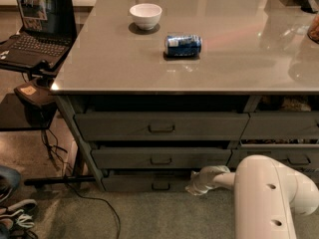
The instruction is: Open bottom drawer
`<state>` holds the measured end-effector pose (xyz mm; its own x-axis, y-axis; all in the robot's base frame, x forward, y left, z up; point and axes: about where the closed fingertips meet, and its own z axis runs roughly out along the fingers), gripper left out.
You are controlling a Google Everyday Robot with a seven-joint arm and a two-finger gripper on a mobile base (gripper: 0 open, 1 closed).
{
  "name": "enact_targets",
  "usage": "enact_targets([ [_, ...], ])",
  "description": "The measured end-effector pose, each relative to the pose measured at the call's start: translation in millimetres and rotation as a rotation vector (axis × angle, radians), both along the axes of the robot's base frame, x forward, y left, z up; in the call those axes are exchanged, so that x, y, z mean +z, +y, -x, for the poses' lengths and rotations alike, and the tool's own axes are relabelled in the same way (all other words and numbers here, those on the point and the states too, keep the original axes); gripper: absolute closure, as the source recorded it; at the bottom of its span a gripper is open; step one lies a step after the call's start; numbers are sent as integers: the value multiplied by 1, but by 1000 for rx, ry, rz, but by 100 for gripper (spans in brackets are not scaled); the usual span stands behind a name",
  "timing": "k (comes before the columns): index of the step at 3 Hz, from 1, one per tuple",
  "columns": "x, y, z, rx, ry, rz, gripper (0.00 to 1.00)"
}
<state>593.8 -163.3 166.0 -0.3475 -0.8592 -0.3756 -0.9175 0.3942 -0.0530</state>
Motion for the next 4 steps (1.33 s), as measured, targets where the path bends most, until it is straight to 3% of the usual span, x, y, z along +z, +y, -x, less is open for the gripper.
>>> enact_targets([
  [1,0,0,0,0,0,0,100],
  [4,11,0,4,-5,-5,2,100],
])
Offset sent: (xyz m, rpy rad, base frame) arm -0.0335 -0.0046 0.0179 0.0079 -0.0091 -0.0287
